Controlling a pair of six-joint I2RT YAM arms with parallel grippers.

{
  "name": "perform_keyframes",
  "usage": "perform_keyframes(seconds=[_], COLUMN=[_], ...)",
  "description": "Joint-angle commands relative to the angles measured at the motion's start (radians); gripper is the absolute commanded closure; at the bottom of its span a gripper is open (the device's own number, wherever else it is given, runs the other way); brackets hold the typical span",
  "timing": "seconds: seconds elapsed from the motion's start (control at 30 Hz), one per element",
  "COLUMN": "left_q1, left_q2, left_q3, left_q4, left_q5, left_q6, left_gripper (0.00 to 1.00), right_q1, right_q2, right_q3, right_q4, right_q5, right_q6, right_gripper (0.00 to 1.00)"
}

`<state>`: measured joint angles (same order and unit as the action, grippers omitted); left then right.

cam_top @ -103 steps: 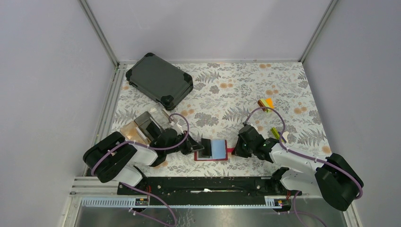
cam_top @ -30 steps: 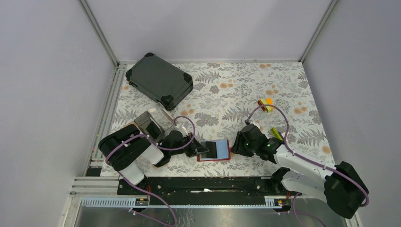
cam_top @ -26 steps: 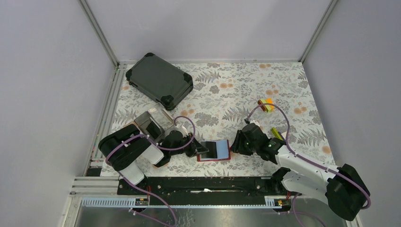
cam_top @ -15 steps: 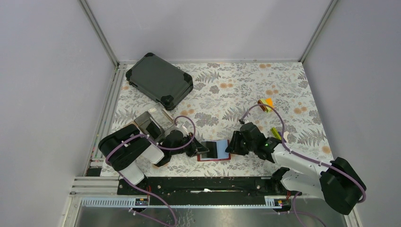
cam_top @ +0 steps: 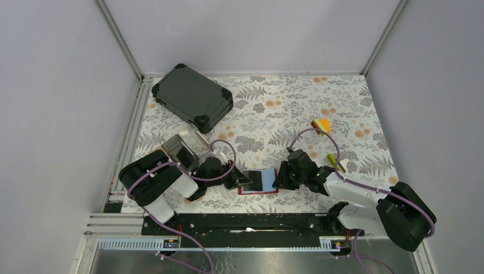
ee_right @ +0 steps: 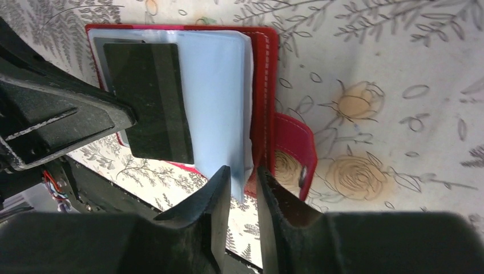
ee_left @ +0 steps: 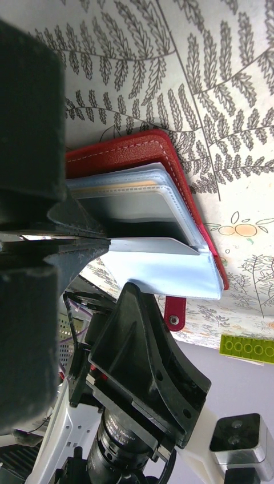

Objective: Put the credit cards into the card holder
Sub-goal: Insert the credit card into the card holder.

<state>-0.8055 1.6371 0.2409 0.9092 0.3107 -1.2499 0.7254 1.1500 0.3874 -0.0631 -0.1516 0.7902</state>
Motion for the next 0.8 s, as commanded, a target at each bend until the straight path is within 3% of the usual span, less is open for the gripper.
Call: perform_keyframes(seconds=[0.0, 0.1, 0.17, 0.53, 0.77], left_q1=[-0.006, -0.006, -0.006, -0.006, -0.007], left_q2=[-0.015, -0.024, -0.034, -0.08, -0.03], left_q3=[0.015, 0.012, 0.014, 0.03, 0.047], left_q4=[-0.018, -0.028, -0.047, -0.148, -0.105], left_q5=[0.002, -0.001, -0.007, -0.026, -0.015], left_q6=[0.029, 0.035, 0.043, 0.088, 0.08], left_gripper=[1.0, 1.0, 1.0, 1.0, 1.0], right_q1=[-0.003, -0.004, -0.004, -0.004, -0.005], right_q2=[0.037, 0.05, 0.054, 0.081, 0.079], right_q3=[-0.023, -0.018, -0.014, -0.007, -0.006], right_q4=[0.095, 0.054, -0.003, -0.061, -0.061], right_q5=[-0.049, 0.002, 0.046, 0.103, 0.102], right_q6=[0.025, 0.04, 0.041, 0.037, 0.037], right_gripper=[0.74, 0.93, 1.0, 1.0, 1.0])
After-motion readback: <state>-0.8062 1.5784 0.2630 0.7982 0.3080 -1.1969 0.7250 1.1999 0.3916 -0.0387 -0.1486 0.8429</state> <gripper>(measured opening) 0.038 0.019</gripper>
